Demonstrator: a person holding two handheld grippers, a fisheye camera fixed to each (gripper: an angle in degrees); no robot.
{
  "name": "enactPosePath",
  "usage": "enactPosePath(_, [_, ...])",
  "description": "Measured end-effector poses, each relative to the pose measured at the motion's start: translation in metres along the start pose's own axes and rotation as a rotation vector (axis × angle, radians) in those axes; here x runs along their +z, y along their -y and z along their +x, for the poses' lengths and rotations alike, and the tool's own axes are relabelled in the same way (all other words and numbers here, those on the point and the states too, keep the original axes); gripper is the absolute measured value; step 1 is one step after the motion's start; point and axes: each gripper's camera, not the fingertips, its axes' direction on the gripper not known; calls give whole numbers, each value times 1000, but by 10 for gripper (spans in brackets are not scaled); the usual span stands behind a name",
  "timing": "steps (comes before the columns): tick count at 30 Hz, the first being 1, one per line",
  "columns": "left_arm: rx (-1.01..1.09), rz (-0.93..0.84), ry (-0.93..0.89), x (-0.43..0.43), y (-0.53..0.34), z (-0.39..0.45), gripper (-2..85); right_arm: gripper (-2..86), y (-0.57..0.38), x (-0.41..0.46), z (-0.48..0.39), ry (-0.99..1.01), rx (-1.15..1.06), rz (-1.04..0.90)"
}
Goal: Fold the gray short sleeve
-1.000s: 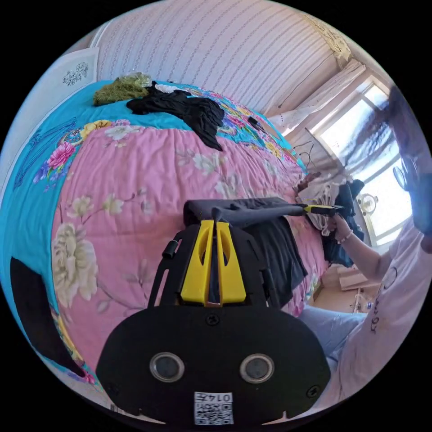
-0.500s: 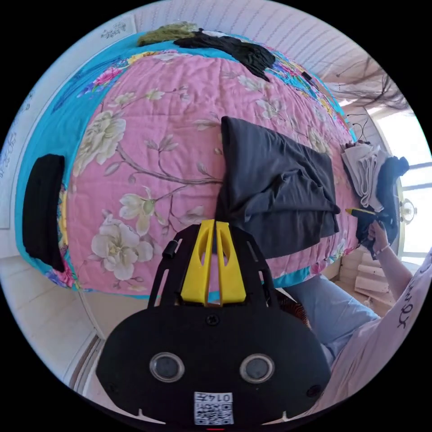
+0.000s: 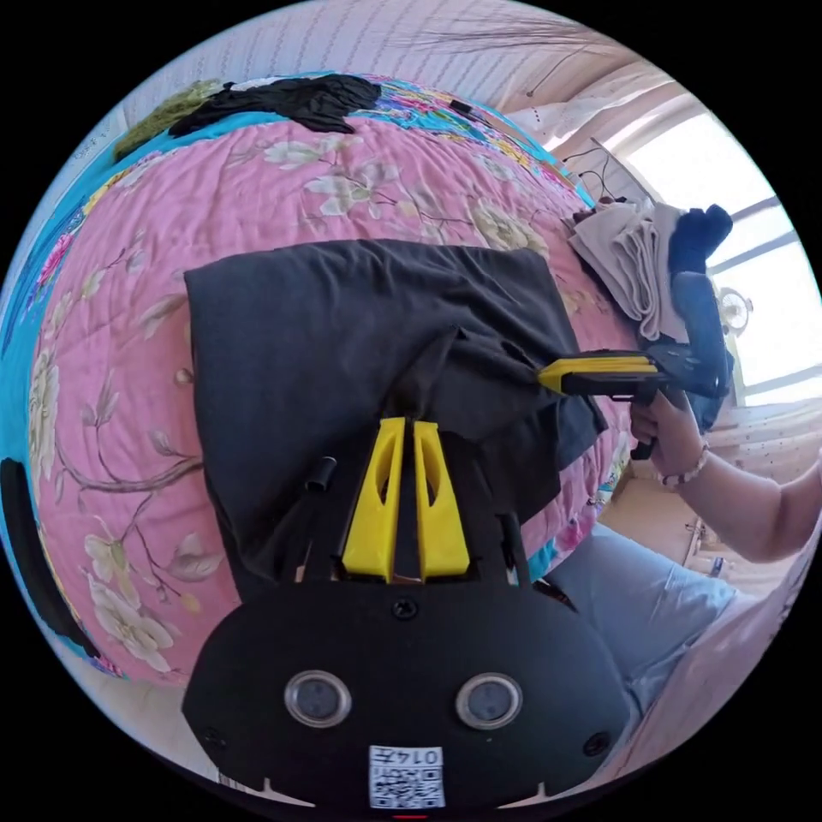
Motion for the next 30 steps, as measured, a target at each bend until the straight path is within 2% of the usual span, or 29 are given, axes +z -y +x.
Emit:
enactPosePath(5, [85, -69, -79, -8, -31, 24, -5, 1, -33, -33, -19, 76, -31, -45])
enactPosePath(12, [29, -269, 12, 18, -74, 44, -8, -3, -64, -20, -34, 95, -34, -301])
enactPosePath(18, [127, -120, 82, 23, -47, 95, -10, -4, -22, -42, -88, -52, -181, -263])
enactPosePath(21, [124, -109, 83, 45, -24, 113, -10, -4, 13, -39, -122, -143, -237, -216])
enactPosePath(23, [110, -79, 88, 60, -17, 119, -10, -4, 15, -10, -128, -184, -206, -300])
enactPosePath(25, [103, -140, 94, 92, -20, 121, -10, -4, 0, 22, -124, -211, -187, -379])
enactPosePath(26, [127, -140, 109, 110, -28, 124, -10, -4, -9, 16, -127, -211, -190, -258])
enactPosePath(27, [169, -49, 134, 110, -38, 130, -10, -4, -12, 15, -129, -219, -187, -239])
enactPosePath(30, [161, -63, 151, 107, -38, 139, -10, -4, -19, 10, -144, -260, -207, -215])
